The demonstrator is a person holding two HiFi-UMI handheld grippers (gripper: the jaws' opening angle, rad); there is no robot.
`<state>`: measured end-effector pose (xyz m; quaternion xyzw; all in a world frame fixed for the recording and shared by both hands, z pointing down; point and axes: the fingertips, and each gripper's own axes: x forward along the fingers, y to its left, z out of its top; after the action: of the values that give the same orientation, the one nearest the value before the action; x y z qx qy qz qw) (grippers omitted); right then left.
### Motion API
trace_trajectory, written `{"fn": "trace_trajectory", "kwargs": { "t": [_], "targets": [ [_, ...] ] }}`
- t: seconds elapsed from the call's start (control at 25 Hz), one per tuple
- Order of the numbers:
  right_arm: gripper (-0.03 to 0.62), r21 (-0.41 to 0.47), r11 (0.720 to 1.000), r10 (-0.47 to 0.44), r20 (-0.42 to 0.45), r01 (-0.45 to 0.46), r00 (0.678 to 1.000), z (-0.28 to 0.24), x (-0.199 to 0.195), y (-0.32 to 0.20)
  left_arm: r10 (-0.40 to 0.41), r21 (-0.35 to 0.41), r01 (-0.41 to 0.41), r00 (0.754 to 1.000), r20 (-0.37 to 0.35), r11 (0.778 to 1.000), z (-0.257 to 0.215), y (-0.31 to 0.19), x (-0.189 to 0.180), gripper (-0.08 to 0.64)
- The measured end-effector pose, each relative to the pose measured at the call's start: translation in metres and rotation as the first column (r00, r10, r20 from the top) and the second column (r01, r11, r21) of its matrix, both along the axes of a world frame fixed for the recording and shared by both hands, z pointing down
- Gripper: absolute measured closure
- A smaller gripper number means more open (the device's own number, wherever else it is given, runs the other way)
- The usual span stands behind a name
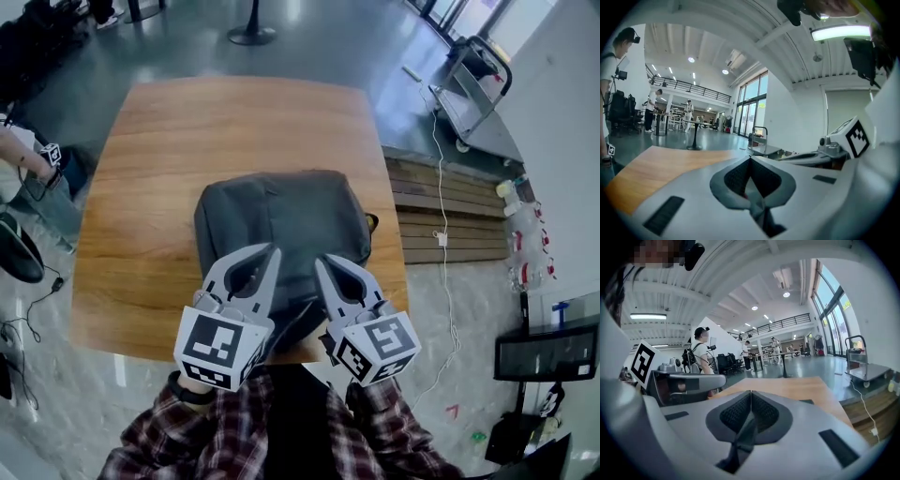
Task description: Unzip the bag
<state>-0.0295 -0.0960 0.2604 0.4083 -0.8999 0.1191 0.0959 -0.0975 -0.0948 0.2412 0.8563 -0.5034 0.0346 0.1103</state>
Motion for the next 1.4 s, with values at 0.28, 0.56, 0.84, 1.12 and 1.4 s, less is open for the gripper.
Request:
{"fn": "trace_trajectory", "kwargs": {
  "t": [0.28, 0.56, 0.84, 1.12, 1.4],
  "targets": [
    [0.575, 0.088, 0.996, -0.027, -0.015, 0.029, 1.000, -0.041, -0.008, 0.001, -0.018, 0.042, 0.019, 0.999, -0.030, 0.999, -0.031, 0.009, 0.002, 0.551],
    [0.580, 0.092, 0.995, -0.042, -0.010, 0.042, 0.999, -0.047, -0.008, 0.007, -0.016, 0.028, 0.017, 0.999, -0.028, 0.999, -0.028, 0.011, 0.006, 0.551],
    [0.581, 0.089, 0.995, -0.050, -0.023, 0.051, 0.999, -0.041, -0.014, 0.009, -0.029, 0.023, 0.030, 0.999, -0.022, 0.999, -0.023, 0.012, 0.001, 0.551],
    [0.581, 0.065, 0.996, -0.056, 0.002, 0.056, 0.998, -0.037, -0.015, 0.011, -0.030, 0.016, 0.030, 0.999, -0.035, 0.999, -0.022, 0.013, 0.000, 0.551],
    [0.581, 0.058, 0.997, -0.053, 0.004, 0.053, 0.999, -0.034, -0.014, 0.011, -0.018, 0.008, 0.019, 0.999, -0.031, 1.000, -0.021, 0.010, 0.005, 0.551]
  ]
}}
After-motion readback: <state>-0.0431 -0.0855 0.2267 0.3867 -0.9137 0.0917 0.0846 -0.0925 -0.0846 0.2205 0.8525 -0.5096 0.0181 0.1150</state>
